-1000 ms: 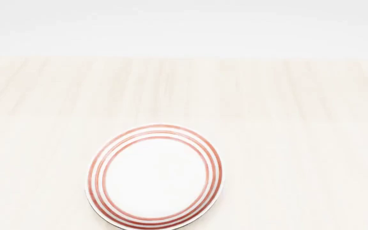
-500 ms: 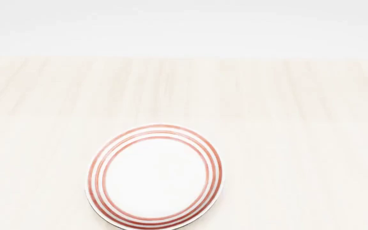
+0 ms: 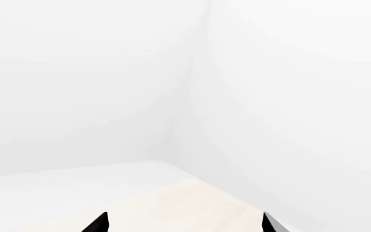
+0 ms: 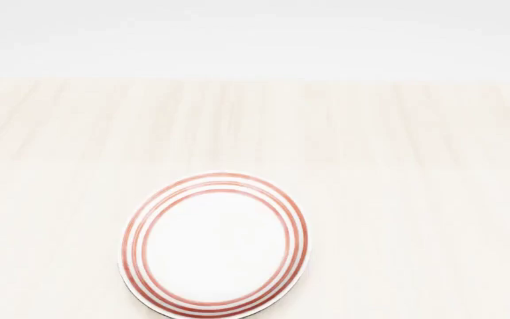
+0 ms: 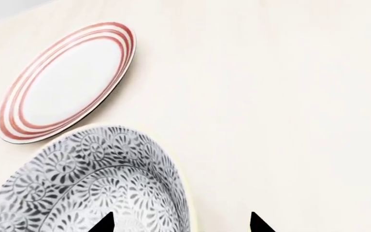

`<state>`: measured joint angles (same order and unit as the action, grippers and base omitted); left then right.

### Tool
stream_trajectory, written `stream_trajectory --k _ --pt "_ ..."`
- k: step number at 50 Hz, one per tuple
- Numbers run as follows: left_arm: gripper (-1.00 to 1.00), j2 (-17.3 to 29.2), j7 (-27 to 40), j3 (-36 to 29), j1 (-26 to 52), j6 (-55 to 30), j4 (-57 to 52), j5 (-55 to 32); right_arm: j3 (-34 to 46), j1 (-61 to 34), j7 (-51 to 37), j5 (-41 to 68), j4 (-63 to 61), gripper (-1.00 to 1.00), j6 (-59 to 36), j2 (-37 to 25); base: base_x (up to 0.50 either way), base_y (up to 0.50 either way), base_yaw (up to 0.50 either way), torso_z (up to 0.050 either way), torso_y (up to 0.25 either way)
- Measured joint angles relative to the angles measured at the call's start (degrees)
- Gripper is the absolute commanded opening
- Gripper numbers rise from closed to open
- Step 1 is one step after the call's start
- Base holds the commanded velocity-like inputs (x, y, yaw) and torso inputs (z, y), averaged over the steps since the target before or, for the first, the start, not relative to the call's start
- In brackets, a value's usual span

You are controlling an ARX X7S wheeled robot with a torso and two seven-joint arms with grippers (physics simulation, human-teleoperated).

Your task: Put the bowl on the plate.

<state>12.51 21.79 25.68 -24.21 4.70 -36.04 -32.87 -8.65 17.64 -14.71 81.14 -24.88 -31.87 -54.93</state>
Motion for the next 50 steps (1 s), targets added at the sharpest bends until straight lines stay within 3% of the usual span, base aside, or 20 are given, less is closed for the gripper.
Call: stream_trajectory --k 12,13,31,42,50 --pt "1.0 0.17 0.22 0.05 -0.33 0.24 -0.17 -0.25 4.09 -3.72 0.82 -1.59 2.85 1.0 -1.48 1.08 0.0 0.0 0.0 0.0 0.0" --pt "1.0 0.19 0.24 0.05 -0.35 0.26 -0.18 -0.27 4.32 -3.93 0.86 -1.72 3.03 -1.0 -1.56 1.16 0.0 0.0 0.0 0.0 0.0" --pt "1.0 0.49 0.53 0.01 -0.59 0.54 -0.24 -0.66 5.42 -4.61 0.01 -3.2 1.82 -1.0 -1.82 1.24 0.0 0.0 0.0 0.0 0.0" --pt "1.0 0.76 0.72 -0.32 -0.43 0.47 -0.19 -0.73 1.98 -3.1 -0.86 -2.81 -6.74 -1.0 1.41 1.84 0.0 0.0 0.0 0.0 0.0" --pt "1.0 1.03 0.75 -0.61 -0.3 0.42 -0.22 -0.9 2.82 -8.46 -1.33 -1.77 -12.49 -1.0 2.91 3.57 0.0 0.0 0.0 0.0 0.002"
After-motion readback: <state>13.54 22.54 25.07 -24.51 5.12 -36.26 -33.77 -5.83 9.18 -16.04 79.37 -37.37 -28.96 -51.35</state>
